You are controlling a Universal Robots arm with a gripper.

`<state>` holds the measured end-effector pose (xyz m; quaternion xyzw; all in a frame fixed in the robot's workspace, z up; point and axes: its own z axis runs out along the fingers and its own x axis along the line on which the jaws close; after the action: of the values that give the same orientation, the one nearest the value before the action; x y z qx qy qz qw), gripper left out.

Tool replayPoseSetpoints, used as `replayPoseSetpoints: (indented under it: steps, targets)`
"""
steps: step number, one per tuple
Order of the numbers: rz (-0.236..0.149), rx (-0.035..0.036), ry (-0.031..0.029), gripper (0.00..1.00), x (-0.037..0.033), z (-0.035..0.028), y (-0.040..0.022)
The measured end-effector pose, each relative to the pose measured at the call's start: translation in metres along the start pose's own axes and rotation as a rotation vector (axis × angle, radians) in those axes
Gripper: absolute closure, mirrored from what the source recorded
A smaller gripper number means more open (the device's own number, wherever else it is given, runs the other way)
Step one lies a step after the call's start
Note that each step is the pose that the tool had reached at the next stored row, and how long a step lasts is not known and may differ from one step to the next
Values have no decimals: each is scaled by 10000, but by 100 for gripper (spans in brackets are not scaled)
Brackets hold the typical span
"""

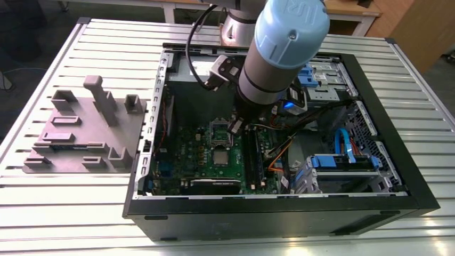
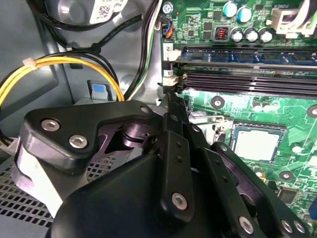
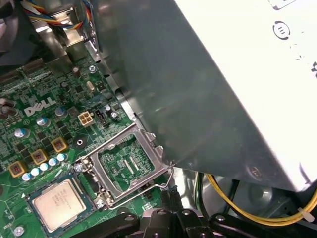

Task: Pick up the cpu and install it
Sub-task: 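Close the cpu cover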

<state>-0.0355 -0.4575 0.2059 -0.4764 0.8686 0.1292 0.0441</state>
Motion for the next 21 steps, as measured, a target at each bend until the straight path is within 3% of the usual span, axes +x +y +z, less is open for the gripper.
replayPoseSetpoints:
  steps: [21]
  targets:
    - [-1,-12,-18,89,-46,41,32]
